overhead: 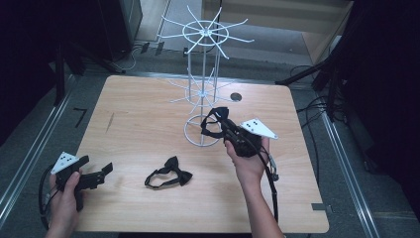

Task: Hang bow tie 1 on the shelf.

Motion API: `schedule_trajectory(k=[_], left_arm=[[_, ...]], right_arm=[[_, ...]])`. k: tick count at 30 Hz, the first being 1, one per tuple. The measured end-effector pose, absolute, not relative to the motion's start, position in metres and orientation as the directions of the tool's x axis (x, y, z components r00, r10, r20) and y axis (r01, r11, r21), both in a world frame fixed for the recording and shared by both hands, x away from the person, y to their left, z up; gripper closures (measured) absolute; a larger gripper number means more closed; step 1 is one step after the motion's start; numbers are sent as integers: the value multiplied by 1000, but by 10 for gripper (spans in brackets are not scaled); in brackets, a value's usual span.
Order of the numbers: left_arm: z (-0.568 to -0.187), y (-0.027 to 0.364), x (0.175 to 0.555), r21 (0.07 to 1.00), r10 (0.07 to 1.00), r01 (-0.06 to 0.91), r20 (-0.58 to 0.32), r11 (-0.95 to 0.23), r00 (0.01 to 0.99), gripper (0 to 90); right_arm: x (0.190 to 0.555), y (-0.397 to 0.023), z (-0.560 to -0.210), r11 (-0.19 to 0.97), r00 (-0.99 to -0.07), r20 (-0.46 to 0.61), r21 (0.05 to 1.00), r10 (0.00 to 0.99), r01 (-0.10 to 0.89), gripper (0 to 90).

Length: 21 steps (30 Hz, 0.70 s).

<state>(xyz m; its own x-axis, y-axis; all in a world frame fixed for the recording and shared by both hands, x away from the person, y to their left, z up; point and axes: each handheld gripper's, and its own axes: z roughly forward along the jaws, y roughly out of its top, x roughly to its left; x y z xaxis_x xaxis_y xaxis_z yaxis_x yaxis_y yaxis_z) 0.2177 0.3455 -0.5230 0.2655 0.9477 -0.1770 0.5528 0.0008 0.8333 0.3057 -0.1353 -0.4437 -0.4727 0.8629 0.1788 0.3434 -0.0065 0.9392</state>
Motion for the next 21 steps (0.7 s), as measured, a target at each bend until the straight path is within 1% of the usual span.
schedule_trajectory(k=[6, 7, 8, 9, 10, 11, 12, 13, 14, 15, 21], left_arm=[[-523, 346, 218, 832, 947, 555, -178, 0, 267, 15], [-523, 346, 218, 832, 947, 555, -179, 1, 267, 15], [-523, 346, 218, 832, 947, 555, -179, 1, 267, 15], [-523, 346, 218, 832, 946, 554, -180, 1, 268, 15], [-523, 346, 218, 832, 946, 554, -180, 1, 268, 15], [-523, 346, 218, 833, 946, 553, -181, 2, 269, 15], [-523, 346, 218, 833, 946, 553, -181, 2, 269, 15], [-523, 346, 218, 834, 946, 551, -181, 3, 269, 15], [-523, 346, 217, 834, 945, 551, -182, 3, 270, 15], [-523, 346, 217, 834, 945, 551, -182, 3, 271, 15], [-523, 346, 217, 835, 946, 550, -179, 2, 270, 15]], right_arm=[[307, -140, -447, -14, -465, 187, 936, 865, 351, 756], [307, -145, -448, -23, -471, 199, 935, 859, 353, 725], [307, -145, -448, -23, -471, 199, 935, 859, 353, 725], [307, -148, -448, -23, -469, 202, 933, 860, 360, 679], [307, -148, -448, -23, -469, 202, 933, 860, 360, 679], [305, -152, -449, -25, -472, 205, 933, 857, 360, 648], [305, -152, -449, -25, -472, 205, 933, 857, 360, 648], [303, -156, -449, -27, -475, 208, 932, 855, 360, 619], [303, -156, -449, -27, -475, 208, 932, 855, 360, 619], [301, -162, -450, -24, -481, 206, 934, 852, 356, 589], [295, -174, -450, -15, -504, 203, 936, 839, 351, 498]])
